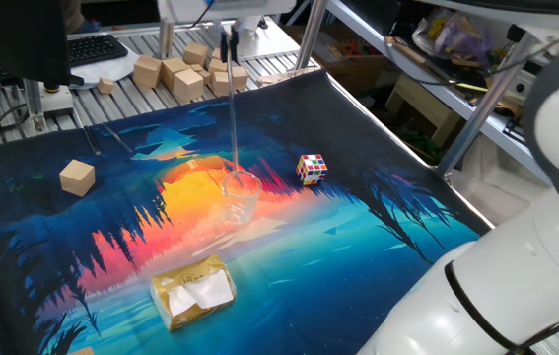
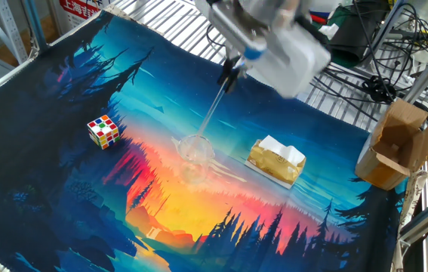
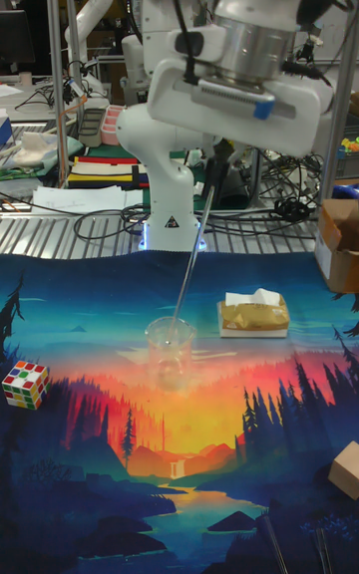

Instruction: Shake the test tube

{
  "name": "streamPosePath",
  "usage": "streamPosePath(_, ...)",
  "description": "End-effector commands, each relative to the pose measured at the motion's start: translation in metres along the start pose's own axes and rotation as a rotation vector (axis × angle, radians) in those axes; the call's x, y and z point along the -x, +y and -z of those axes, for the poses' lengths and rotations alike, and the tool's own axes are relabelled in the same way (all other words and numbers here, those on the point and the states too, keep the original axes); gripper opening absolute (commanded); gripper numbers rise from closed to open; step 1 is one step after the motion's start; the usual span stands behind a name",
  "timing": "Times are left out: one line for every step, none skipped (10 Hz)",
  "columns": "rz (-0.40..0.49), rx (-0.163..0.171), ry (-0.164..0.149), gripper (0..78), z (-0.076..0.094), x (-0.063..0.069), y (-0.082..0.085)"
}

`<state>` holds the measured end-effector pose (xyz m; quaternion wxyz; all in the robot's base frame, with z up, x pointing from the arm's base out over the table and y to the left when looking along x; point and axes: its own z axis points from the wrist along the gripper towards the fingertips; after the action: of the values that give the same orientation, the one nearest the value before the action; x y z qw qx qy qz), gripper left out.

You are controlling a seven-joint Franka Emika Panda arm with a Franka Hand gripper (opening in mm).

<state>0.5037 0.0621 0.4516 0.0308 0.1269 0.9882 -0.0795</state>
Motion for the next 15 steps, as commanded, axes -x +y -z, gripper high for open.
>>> streamPosePath(0.027,0.005,-0.019,1.1,0.0129,-0.0039,-0.0135)
streamPosePath(0.037,-0.007,-0.027,1.1,0.0137,-0.004,-0.0145)
streamPosePath(0.037,-0.005,-0.043,1.1,0.0161,-0.004,-0.0169)
streamPosePath(0.013,0.03,-0.034,1.1,0.0177,-0.0017,-0.0173)
streamPosePath(0.002,0.055,-0.028,1.1,0.0185,-0.0002,-0.0172)
streamPosePath(0.003,0.078,-0.019,1.1,0.0198,0.0022,-0.0173)
streamPosePath(0.026,0.035,-0.018,1.1,0.0198,0.0023,-0.0173)
streamPosePath(0.072,-0.062,-0.024,1.1,0.0196,0.0018,-0.0173)
streamPosePath(0.09,-0.097,-0.024,1.1,0.0191,0.0007,-0.0173)
streamPosePath(0.055,-0.049,-0.028,1.1,0.0187,0.0002,-0.0173)
streamPosePath(-0.01,0.069,-0.022,1.1,0.0188,0.0003,-0.0173)
streamPosePath(-0.073,0.18,-0.011,1.1,0.0188,0.0003,-0.0172)
streamPosePath(-0.103,0.209,-0.013,1.1,0.0189,0.0002,-0.0171)
streamPosePath(-0.136,0.25,-0.011,1.1,0.0193,-0.0001,-0.0168)
streamPosePath(-0.162,0.266,-0.005,1.1,0.02,-0.0007,-0.0162)
